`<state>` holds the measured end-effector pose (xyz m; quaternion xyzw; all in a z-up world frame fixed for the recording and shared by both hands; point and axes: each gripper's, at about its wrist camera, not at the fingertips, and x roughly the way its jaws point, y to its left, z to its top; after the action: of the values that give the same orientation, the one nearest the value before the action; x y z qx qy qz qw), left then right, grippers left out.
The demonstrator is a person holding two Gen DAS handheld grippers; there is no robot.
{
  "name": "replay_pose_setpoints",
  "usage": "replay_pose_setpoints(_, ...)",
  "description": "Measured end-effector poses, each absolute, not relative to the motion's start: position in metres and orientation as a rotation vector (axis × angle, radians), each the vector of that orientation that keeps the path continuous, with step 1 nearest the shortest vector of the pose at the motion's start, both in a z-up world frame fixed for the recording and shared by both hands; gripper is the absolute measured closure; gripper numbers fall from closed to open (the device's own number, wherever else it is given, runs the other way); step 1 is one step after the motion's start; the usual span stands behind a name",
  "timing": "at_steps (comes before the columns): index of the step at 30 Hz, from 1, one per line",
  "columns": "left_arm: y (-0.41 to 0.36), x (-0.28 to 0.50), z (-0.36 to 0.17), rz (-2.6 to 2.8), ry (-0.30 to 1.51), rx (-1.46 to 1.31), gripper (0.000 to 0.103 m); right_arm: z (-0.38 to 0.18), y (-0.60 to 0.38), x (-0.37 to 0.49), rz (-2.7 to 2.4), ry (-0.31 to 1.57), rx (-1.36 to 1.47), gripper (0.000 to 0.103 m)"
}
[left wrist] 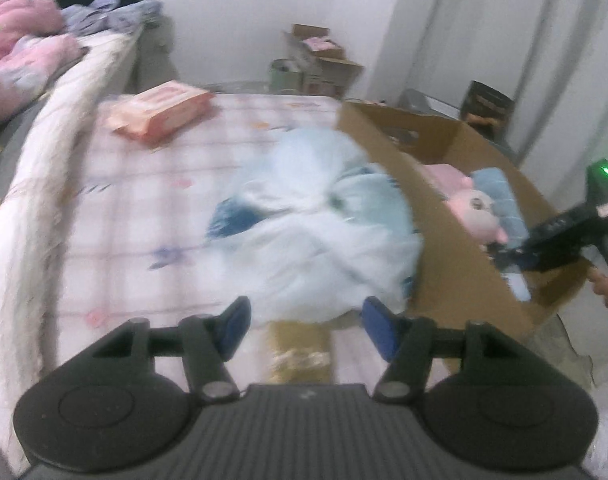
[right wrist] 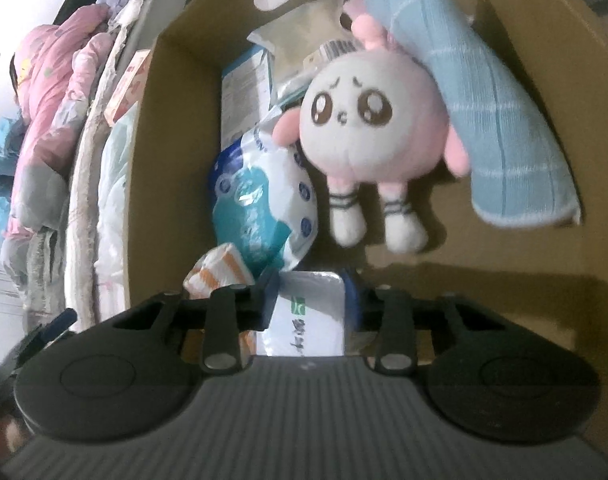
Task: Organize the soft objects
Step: 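Carry the yogurt cup with the right tool into the cardboard box and release, then move the right tool to the gold packet while the left tool lowers onto the green floral cloth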
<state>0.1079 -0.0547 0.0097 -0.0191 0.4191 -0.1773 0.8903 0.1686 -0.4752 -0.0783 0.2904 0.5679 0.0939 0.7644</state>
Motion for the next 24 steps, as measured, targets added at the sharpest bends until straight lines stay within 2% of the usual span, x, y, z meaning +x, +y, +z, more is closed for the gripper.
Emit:
replay_pose_setpoints(6,-0.032,0.096,-0.001,-0.333,0.876,-0.041,0.037,-0.076,-0.477,0.158,0.163,1.226,0.647,0.069)
replay_pose_setpoints(8,-0.03,0.091,-0.005,-0.344,0.877,-0.017,0.034,-0.073,-0.48,0.155,0.141,1.219,0.659,0.06)
replay_pose_setpoints(10,-0.033,0.086,-0.008,-0.367,0.886,0.026,0.028,-0.062,-0.481,0.15,0.122,1.185,0.672,0.056)
replay_pose_setpoints(14,-0.041,0.08,-0.022,-0.404,0.912,0.083,0.027,-0.022,-0.466,0.135,0.147,1.047,0.645,0.054)
replay_pose_setpoints(19,-0.044,0.084,-0.05,-0.421,0.977,0.085,0.027,0.019,-0.41,0.125,0.318,0.951,0.632,0.049)
replay_pose_setpoints(24,-0.053,0.08,-0.073,-0.425,0.993,0.181,0.027,0.017,-0.327,0.136,0.514,1.022,0.608,0.037)
